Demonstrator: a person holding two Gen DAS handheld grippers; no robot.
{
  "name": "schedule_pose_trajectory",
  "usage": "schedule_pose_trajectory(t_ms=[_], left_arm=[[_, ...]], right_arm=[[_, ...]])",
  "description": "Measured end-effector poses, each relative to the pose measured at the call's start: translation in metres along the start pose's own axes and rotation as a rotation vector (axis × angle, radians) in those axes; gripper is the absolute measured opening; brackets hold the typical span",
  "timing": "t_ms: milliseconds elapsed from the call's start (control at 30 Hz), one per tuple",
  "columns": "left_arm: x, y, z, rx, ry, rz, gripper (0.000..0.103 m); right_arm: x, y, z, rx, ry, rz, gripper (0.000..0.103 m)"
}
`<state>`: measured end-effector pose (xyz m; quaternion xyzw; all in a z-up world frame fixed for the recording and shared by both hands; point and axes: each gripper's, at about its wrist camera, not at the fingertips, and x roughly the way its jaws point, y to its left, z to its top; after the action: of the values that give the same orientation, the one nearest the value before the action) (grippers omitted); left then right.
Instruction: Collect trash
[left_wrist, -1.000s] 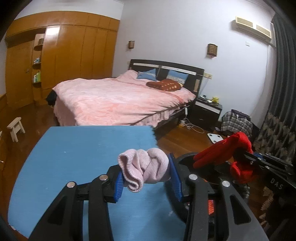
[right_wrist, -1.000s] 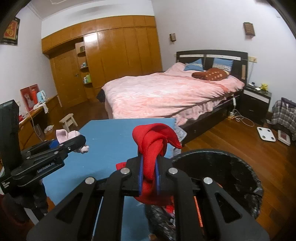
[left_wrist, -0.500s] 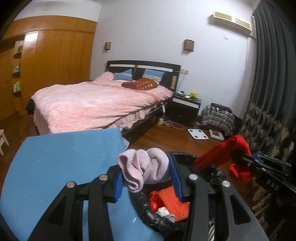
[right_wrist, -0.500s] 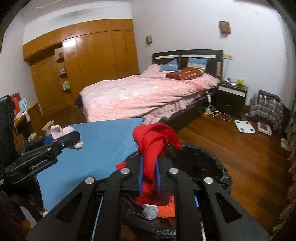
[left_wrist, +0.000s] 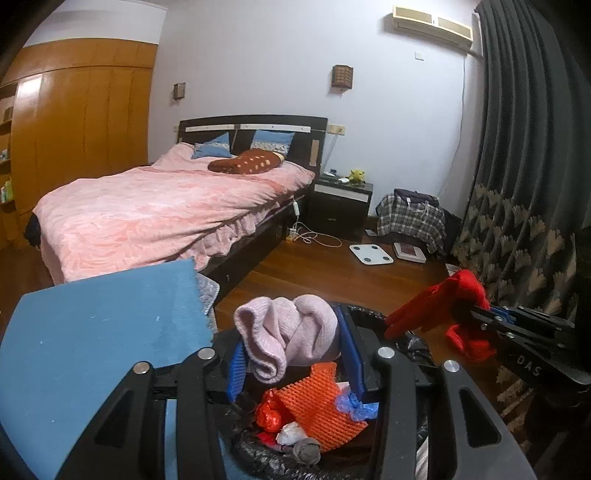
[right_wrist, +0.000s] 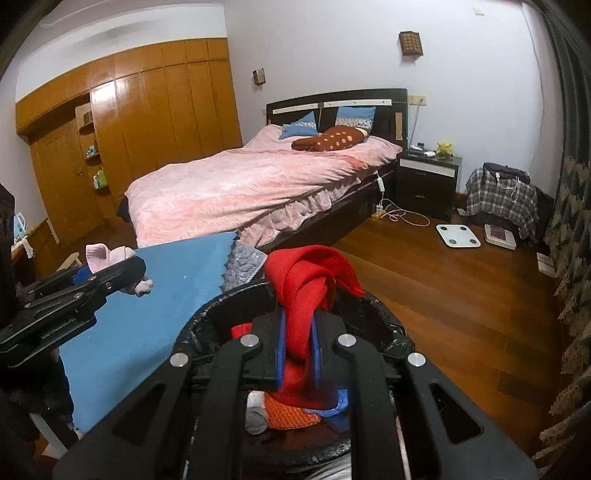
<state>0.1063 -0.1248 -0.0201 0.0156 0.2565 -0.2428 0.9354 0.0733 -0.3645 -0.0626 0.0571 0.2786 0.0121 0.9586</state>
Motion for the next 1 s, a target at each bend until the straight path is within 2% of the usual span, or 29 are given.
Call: schedule_pose_trajectory(t_ms=[567,633,733,767,867,967,1000], left_arm=[[0.059,-0.009,-0.002,0.019,0.069,-0.012,0.044],[0.064,-0.009,-0.002,0.017,0.079,-0.022,0.046],[0.068,-0.007,-0.002,0.014,0.081,-0.033,0.06],[0.068,-0.006,-0.002,0.016,0.077,-0.033,0.064],[0.068,-0.004,-0.001,0.017,0.074,-0.027,0.071],[0.066,0.001,0.0,0.006,0.075,-0.022,0.077],[0.065,0.002,0.001,0.005,0.074,-0.021,0.079]], right_arm=[[0.054,-0.019,-0.008,0.026,0.086,-0.002,0.011],[0.059,-0.019,-0.008,0.028,0.092,-0.007,0.014],[0.063,-0.018,-0.008,0.032,0.096,-0.019,0.028],[0.064,-0.019,-0.008,0.033,0.095,-0.023,0.029],[0.064,-0.021,-0.008,0.038,0.089,-0.04,0.038],[0.061,-0.022,-0.008,0.039,0.078,-0.057,0.052],[0.06,-0.022,-0.008,0.039,0.075,-0.064,0.063]])
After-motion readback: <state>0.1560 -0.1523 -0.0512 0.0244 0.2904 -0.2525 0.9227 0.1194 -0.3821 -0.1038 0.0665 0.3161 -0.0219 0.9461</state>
